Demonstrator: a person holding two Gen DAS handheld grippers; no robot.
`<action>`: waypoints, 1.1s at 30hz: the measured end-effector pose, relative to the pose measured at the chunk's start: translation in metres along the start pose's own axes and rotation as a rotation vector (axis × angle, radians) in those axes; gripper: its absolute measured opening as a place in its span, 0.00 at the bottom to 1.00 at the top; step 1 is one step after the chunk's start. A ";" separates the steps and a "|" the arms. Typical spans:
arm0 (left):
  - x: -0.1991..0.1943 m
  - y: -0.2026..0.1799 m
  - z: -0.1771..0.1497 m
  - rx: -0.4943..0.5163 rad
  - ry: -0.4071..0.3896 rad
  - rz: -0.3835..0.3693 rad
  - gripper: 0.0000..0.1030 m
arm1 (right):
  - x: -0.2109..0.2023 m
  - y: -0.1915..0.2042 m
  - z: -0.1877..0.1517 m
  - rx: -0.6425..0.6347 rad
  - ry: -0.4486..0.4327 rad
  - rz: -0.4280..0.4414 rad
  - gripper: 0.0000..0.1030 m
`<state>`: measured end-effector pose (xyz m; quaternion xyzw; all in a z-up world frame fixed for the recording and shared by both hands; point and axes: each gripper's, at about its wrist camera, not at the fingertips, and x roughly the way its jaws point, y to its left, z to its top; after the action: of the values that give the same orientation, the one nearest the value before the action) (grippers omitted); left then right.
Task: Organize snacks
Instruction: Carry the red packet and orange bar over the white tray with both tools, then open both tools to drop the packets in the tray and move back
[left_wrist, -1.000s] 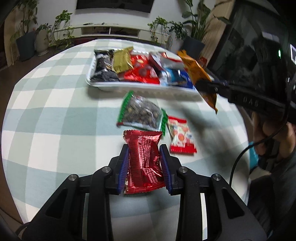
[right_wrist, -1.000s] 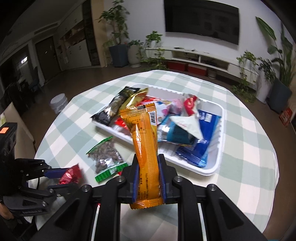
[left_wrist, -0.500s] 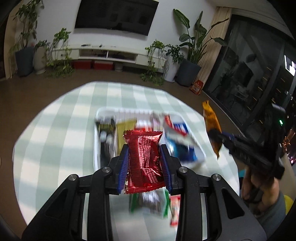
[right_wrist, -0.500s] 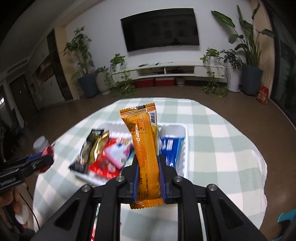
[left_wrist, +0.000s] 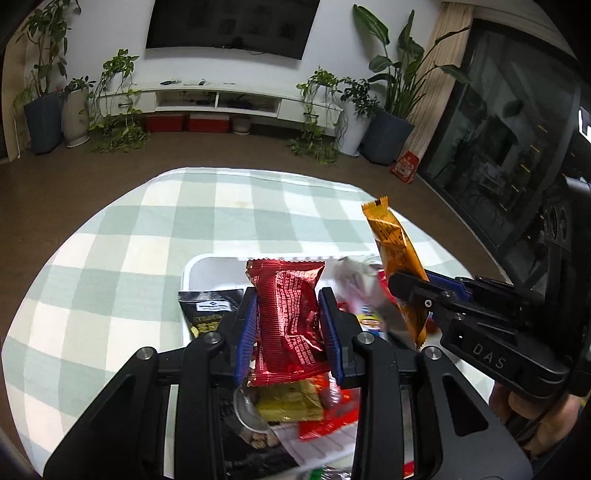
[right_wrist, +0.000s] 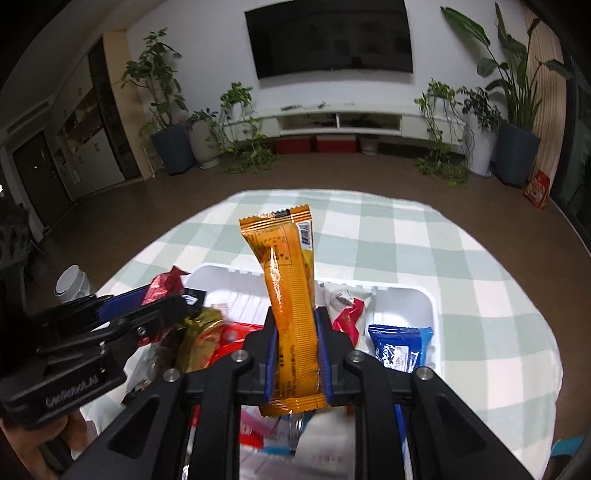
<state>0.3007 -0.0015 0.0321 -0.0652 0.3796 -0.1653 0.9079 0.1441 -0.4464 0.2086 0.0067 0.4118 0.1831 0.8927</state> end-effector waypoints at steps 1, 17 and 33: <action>0.004 0.002 -0.001 -0.002 0.009 0.004 0.29 | 0.005 -0.001 -0.001 0.009 0.016 -0.002 0.20; 0.046 -0.004 -0.022 0.043 0.058 0.027 0.38 | 0.023 0.002 -0.018 -0.014 0.071 -0.052 0.21; 0.037 0.001 -0.020 0.027 0.010 0.009 0.69 | 0.021 -0.002 -0.018 -0.009 0.058 -0.040 0.33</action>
<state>0.3114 -0.0133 -0.0072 -0.0504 0.3822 -0.1668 0.9075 0.1441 -0.4442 0.1815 -0.0108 0.4366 0.1671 0.8839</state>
